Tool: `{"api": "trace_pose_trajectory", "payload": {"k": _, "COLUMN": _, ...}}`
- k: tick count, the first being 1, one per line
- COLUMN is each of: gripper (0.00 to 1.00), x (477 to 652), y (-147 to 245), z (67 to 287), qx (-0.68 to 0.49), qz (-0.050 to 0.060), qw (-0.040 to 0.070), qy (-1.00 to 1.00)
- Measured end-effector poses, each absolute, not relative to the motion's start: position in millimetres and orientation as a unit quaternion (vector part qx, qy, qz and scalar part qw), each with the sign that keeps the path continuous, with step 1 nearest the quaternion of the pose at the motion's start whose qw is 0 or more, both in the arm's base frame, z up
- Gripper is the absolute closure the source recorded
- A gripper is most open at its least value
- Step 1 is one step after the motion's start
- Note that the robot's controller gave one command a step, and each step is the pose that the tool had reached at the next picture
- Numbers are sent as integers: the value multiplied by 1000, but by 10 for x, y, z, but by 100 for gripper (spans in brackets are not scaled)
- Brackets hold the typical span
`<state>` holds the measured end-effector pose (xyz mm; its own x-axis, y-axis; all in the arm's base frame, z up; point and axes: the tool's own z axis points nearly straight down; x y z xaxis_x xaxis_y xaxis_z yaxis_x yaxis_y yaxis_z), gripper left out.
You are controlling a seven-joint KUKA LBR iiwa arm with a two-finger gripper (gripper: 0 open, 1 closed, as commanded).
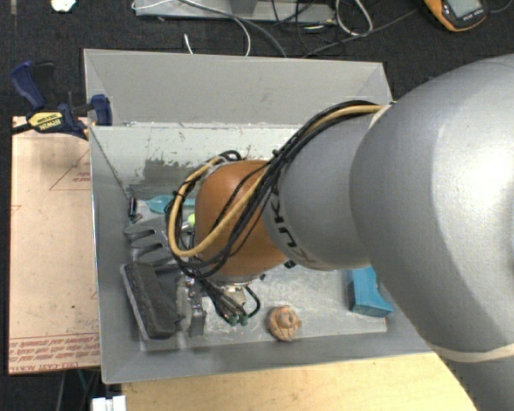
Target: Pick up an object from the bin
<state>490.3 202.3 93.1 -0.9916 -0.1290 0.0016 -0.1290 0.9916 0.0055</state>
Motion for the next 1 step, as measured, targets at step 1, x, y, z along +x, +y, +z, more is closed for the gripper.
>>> {"api": "trace_pose_trajectory", "payload": {"k": 1, "gripper": 100, "x": 4914, "y": 2028, "z": 1171, "qx": 65, "qz": -3, "qw": -1, "qy": -998}}
